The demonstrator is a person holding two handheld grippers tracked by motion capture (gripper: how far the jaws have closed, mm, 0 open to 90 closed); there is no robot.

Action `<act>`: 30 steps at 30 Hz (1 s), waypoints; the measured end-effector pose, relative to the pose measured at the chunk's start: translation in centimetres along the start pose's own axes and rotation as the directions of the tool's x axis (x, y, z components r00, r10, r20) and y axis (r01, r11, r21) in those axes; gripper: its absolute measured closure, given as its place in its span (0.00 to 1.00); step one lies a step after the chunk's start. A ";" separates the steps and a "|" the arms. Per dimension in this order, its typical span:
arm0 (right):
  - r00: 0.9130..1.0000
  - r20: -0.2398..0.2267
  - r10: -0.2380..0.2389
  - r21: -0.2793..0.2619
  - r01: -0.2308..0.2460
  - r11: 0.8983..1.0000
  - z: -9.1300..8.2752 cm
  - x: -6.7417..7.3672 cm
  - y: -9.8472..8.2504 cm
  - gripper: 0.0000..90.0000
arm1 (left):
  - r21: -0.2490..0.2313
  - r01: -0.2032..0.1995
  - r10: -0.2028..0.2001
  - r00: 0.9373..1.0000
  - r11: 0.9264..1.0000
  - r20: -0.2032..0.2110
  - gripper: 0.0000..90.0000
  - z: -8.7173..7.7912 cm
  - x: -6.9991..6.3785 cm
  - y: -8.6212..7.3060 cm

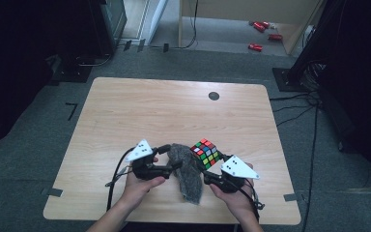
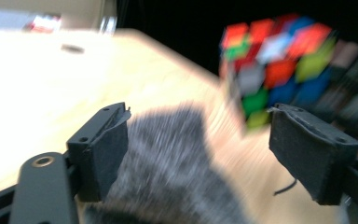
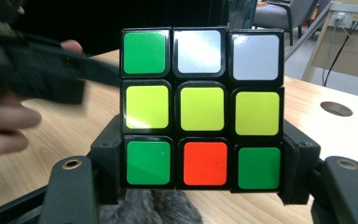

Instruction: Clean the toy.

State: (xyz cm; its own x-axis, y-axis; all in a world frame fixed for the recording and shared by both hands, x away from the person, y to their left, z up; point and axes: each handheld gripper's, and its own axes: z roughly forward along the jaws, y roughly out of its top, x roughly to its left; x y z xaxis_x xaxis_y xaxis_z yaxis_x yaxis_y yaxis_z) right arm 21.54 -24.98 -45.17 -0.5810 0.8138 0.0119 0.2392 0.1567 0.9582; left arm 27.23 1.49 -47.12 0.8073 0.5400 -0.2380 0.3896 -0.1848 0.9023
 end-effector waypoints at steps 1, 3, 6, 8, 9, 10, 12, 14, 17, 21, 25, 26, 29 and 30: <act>1.000 0.002 -0.005 0.008 0.005 1.000 0.0 -0.2 -0.1 0.38 | 0.043 -0.042 0.044 0.998 0.998 -0.047 0.24 0.7 -0.3 -0.4; 1.000 0.004 -0.013 0.024 0.012 1.000 0.0 -0.4 -0.3 0.38 | 0.099 -0.065 0.073 0.994 0.993 -0.081 0.23 1.7 -0.5 -0.8; 1.000 0.000 -0.015 0.036 0.015 0.999 0.0 -0.6 -0.6 0.38 | 0.181 -0.079 0.098 0.990 0.980 -0.101 0.25 3.1 -0.7 -1.4; 1.000 -0.007 -0.019 0.041 0.020 0.999 0.0 -0.6 -0.8 0.38 | 0.232 -0.080 0.109 0.988 0.969 -0.113 0.37 3.9 -0.6 -1.9; 1.000 -0.009 -0.018 0.045 0.019 0.999 0.0 -0.5 -0.8 0.38 | 0.246 -0.074 0.104 0.989 0.967 -0.110 0.47 4.2 -0.5 -2.1; 1.000 -0.011 -0.022 0.048 0.022 0.999 0.0 -0.5 -0.9 0.38 | 0.257 -0.071 0.102 0.989 0.964 -0.110 0.56 4.4 -0.3 -2.2; 1.000 -0.012 -0.029 0.056 0.029 0.998 0.0 -0.4 -1.0 0.38 | 0.249 -0.070 0.101 0.988 0.966 -0.114 0.71 4.3 -0.1 -2.3; 0.999 -0.015 -0.031 0.061 0.032 0.998 0.0 -0.4 -1.1 0.38 | 0.236 -0.075 0.102 0.990 0.969 -0.103 0.86 4.0 0.2 -2.1; 0.999 -0.018 -0.037 0.068 0.038 0.997 0.1 -0.3 -1.2 0.38 | 0.188 -0.053 0.070 0.994 0.981 -0.088 0.92 3.1 0.8 -1.7; 0.999 -0.026 -0.041 0.070 0.042 0.997 0.2 -0.2 -1.2 0.38 | 0.107 -0.057 0.065 0.995 0.993 -0.075 0.93 1.4 1.3 -0.7; 0.998 -0.039 -0.041 0.080 0.044 0.996 0.5 0.1 -1.4 0.38 | -0.027 -0.044 0.044 0.999 0.999 0.010 0.93 -1.0 1.5 0.8; 0.998 -0.046 -0.041 0.082 0.044 0.996 0.7 0.2 -1.5 0.38 | -0.059 -0.052 0.054 0.998 0.997 0.044 0.94 -1.4 1.3 1.1; 0.996 -0.077 -0.046 0.096 0.053 0.994 1.4 1.1 -1.8 0.38 | -0.142 -0.042 0.070 0.977 0.989 0.199 0.94 -2.0 0.3 1.5; 0.994 -0.093 -0.057 0.106 0.067 0.992 1.7 1.7 -1.8 0.38 | -0.155 -0.034 0.071 0.969 0.987 0.236 0.94 -2.1 0.1 1.5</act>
State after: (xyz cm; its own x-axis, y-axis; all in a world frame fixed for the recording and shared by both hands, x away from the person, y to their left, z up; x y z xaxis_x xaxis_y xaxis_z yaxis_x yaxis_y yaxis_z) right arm 21.42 -22.94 -47.40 -0.6639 0.7477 -0.0159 0.2812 0.2692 0.9211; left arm 26.97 2.96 -45.03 0.9145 0.3169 -0.2517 0.2883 -0.0737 0.9547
